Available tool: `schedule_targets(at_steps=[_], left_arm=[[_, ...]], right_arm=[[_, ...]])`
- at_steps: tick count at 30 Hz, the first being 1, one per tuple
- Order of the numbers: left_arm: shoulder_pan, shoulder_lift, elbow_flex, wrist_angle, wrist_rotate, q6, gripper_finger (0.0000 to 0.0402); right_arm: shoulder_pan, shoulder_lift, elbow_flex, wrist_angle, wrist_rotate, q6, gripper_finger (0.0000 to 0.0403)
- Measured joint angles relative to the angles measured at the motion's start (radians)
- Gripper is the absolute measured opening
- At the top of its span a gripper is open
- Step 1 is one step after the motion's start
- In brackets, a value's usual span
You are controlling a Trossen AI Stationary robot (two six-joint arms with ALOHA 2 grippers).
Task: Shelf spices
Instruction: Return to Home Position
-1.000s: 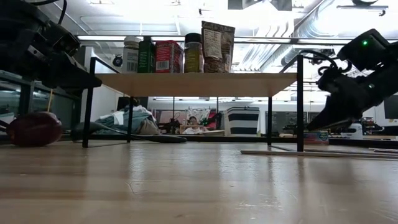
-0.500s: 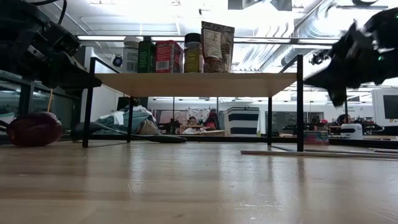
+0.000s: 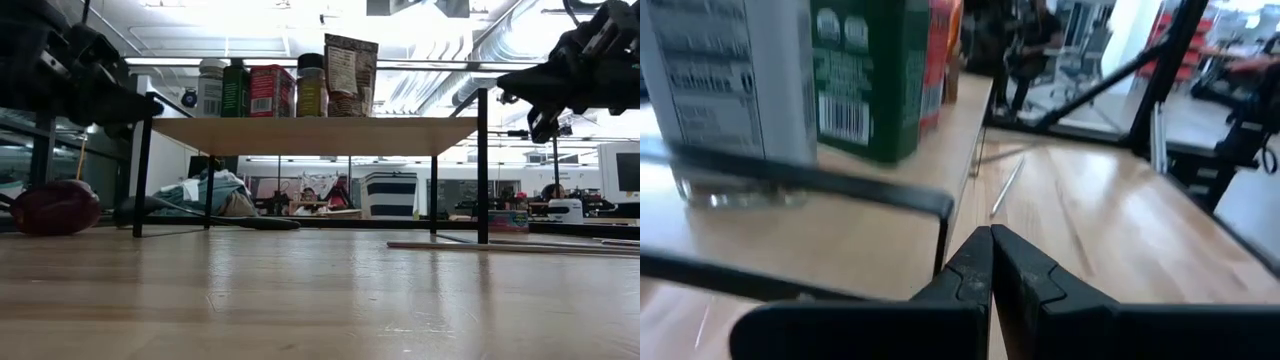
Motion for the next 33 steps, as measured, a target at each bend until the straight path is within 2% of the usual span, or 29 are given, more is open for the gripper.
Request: schedule_targets(at_steps=[8, 33], left_arm=[[0.015, -0.133, 0.0, 0.004, 0.0, 0.0, 0.0001], [0.012, -0.13, -0.001, 0.005, -0.002, 0.0, 0.0001]], right_arm=[[0.022, 0.0, 0.0, -0.048, 0.0, 0.0, 0.0], [0.022, 0.014, 0.0, -0.052, 0.002, 0.0, 0.0]])
